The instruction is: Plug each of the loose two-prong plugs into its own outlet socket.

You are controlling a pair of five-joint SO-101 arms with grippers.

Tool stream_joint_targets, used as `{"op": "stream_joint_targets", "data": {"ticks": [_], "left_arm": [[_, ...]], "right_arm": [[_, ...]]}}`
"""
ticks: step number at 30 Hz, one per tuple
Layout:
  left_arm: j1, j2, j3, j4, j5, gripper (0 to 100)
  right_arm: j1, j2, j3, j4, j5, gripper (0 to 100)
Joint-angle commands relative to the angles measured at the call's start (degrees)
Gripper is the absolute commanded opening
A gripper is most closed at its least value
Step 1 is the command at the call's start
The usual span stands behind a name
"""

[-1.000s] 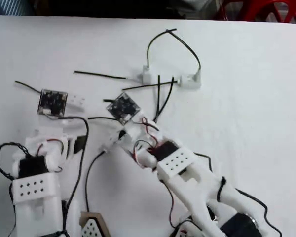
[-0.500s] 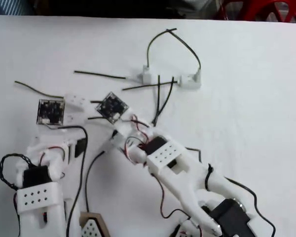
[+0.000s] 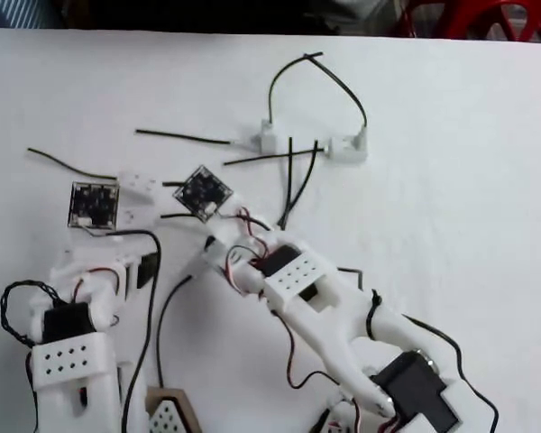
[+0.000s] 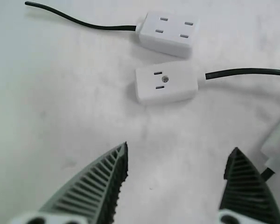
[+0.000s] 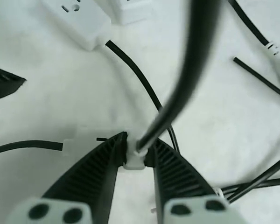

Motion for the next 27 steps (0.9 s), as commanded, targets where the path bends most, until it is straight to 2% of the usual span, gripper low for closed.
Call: {"op": "stream_joint_targets", "data": {"ticks": [1, 10, 14, 20, 27], "left_arm": [[-0.66, -1.10, -0.18, -1.14, 0.35, 32], [-0.66, -1.10, -0.18, -1.05, 0.18, 32], [-0.66, -1.01, -0.18, -0.97, 0.18, 32], [-0.66, -0.92, -0.09, -0.97, 0.09, 32], [-0.66, -0.92, -0.09, -0.97, 0.18, 32]], "right_arm": [[-0.31, 1.19, -1.23, -0.04, 0.44, 1.8], [-0.31, 8.31, -1.49, 0.22, 0.53, 1.7], [-0.22, 10.24, -4.13, 3.56, 0.53, 1.7], [-0.31, 10.68, -5.19, 8.66, 0.53, 1.7], [0.84, 8.31, -5.54, 9.36, 0.44, 1.7]]}}
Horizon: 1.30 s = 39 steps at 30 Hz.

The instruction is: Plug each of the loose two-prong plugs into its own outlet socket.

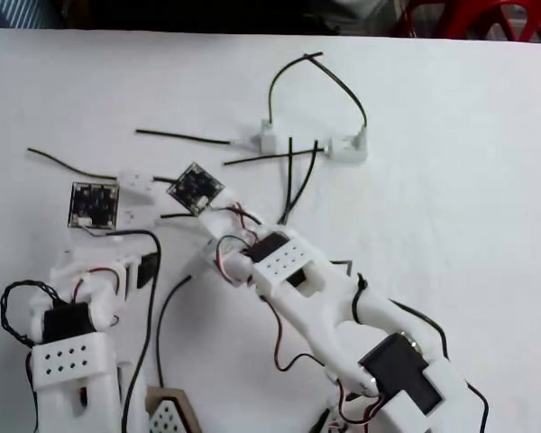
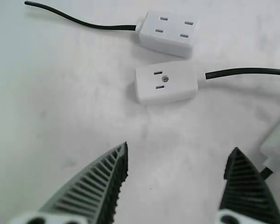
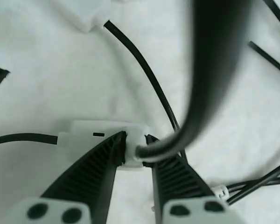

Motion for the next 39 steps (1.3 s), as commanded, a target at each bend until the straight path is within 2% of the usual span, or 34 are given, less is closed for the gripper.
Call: {"op": "stream_joint_targets", "data": {"ticks": [1, 5, 12, 20, 27, 31, 35, 39], "left_arm": [[-0.66, -0.92, -0.09, -0.97, 0.26, 32], [-0.75, -1.01, -0.09, -0.97, 0.26, 32], [-0.75, -1.01, -0.09, -0.97, 0.26, 32], [-0.75, -1.01, -0.09, -0.97, 0.18, 32], [-0.75, -1.01, -0.09, -0.97, 0.09, 32], [-0.75, -0.92, -0.09, -0.97, 0.00, 32], [-0.75, -0.92, -0.09, -0.97, 0.00, 32], [-0.75, -0.92, 0.00, -0.97, 0.00, 32]], "right_arm": [[1.71, -2.77, -0.88, 2.33, 0.26, 1.7], [8.57, -11.30, -1.41, 1.98, -0.62, 1.7], [22.64, -22.73, -1.41, -2.07, -10.37, 1.7], [37.32, -20.26, -1.49, -14.29, -23.38, 2.1], [49.01, -14.90, -7.21, -14.20, -36.57, 2.1], [52.09, -11.91, -11.08, -10.77, -41.41, 2.2], [52.26, -9.19, -14.24, -7.69, -42.29, 2.2], [52.09, -8.48, -17.32, -2.51, -42.20, 11.5]]}}
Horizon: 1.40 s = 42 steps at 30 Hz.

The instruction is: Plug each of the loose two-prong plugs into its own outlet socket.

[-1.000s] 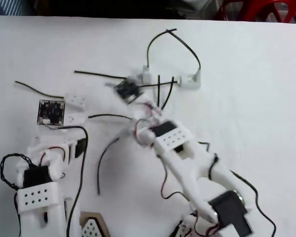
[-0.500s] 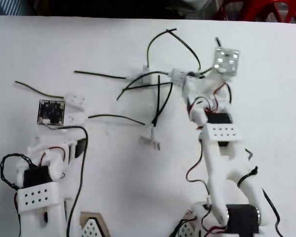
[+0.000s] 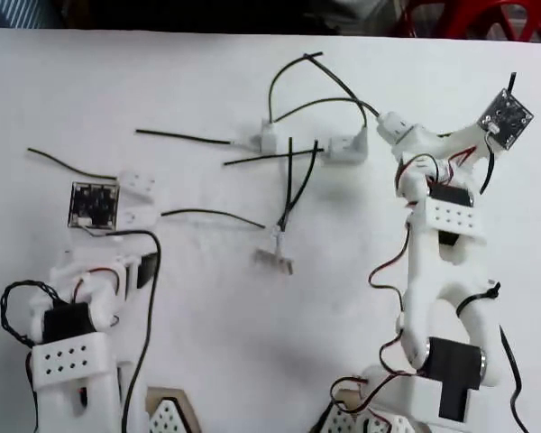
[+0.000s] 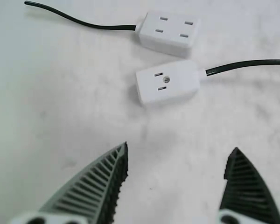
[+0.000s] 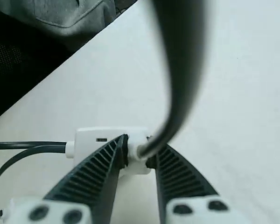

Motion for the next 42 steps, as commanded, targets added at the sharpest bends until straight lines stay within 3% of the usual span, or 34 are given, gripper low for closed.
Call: {"op": "stream_joint_targets", "data": {"ticks": [1, 8, 15, 24, 34, 42], "left_arm": [[-0.75, -1.10, 0.53, -1.32, 0.00, 32], [-0.75, -1.10, 0.79, -1.41, 0.00, 32], [-0.75, -1.10, 0.79, -1.41, -0.09, 32], [-0.75, -1.10, 0.79, -1.41, -0.09, 32], [-0.75, -1.10, 0.88, -1.41, -0.09, 32], [-0.75, -1.10, 0.97, -1.41, -0.09, 32]], "right_arm": [[0.31, -1.10, -5.27, 5.05, -0.44, 14.3], [-4.62, -9.63, -6.07, 17.71, 2.02, 12.9], [-22.11, -15.69, -4.57, 32.92, 15.30, 8.8], [-36.70, -6.37, 1.76, 34.86, 20.57, 12.0], [-38.55, 9.89, -1.23, 31.60, 20.66, 11.9], [-38.37, 14.11, -1.85, 31.60, 20.84, 10.9]]}}
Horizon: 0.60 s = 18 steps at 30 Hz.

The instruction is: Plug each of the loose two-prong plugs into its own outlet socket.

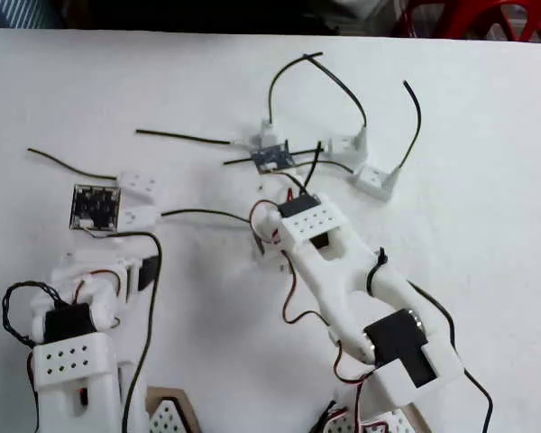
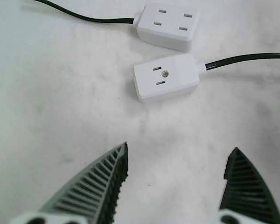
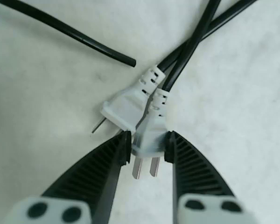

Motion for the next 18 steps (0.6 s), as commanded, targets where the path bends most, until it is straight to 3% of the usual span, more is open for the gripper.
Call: {"op": "stream_joint_targets", "data": {"ticks": [1, 4, 18], "left_arm": [[-0.75, -1.01, -0.09, -1.41, -0.09, 32], [-0.75, -1.01, -0.09, -1.41, -0.09, 32], [-0.66, -1.01, -0.09, -1.41, -0.09, 32]], "right_arm": [[0.04, 1.36, -1.58, -1.10, 1.58, 8.9], [1.45, 1.10, -1.67, -0.92, 7.56, 1.2], [8.57, -9.54, -1.41, 5.67, 13.10, 1.7]]}}
